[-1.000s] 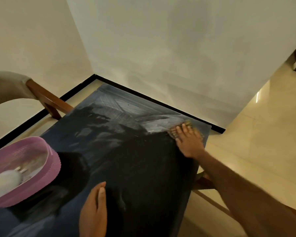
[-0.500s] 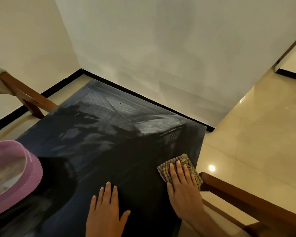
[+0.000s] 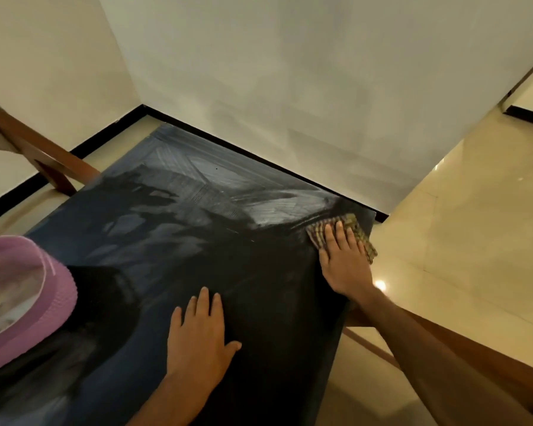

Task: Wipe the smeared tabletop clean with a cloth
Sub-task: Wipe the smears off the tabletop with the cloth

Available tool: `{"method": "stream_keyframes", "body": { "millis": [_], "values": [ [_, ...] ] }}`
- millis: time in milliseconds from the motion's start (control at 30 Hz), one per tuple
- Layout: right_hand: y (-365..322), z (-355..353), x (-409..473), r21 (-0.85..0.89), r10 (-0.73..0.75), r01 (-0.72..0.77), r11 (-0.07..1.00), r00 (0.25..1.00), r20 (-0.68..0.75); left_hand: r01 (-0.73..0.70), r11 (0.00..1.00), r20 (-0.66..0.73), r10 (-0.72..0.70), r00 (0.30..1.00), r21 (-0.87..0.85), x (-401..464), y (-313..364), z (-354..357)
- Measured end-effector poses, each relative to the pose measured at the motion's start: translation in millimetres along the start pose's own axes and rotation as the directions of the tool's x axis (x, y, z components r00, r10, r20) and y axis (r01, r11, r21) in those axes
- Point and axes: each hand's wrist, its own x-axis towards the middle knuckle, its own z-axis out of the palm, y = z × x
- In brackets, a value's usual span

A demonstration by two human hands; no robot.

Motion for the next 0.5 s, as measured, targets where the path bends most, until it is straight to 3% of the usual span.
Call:
{"method": "stream_keyframes", "body": {
  "millis": [133,233,400,500],
  "values": [
    [-28,33,-121,-0.042,-0.121,0.123,0.991,0.991,0.058,-0.002,0.999,0.013,0.001,1.000,0.039,21,-6,-11],
    [-34,41,-152,-0.018,-0.133,0.138,0.990,0.980,0.150,0.007,0.998,0.062,-0.011,0.998,0.063,35,-11,-16],
    [-17,2,-24,-0.071,-0.084,0.083,0.994,0.996,-0.009,0.016,0.994,0.089,-0.025,0.996,0.104,53,-17,-27],
    [-27,-27,76,-0.023,0.031,-0.031,0.999,0.999,0.035,0.023,0.993,0.105,-0.035,0.994,0.120,64,-18,-36]
  ]
}}
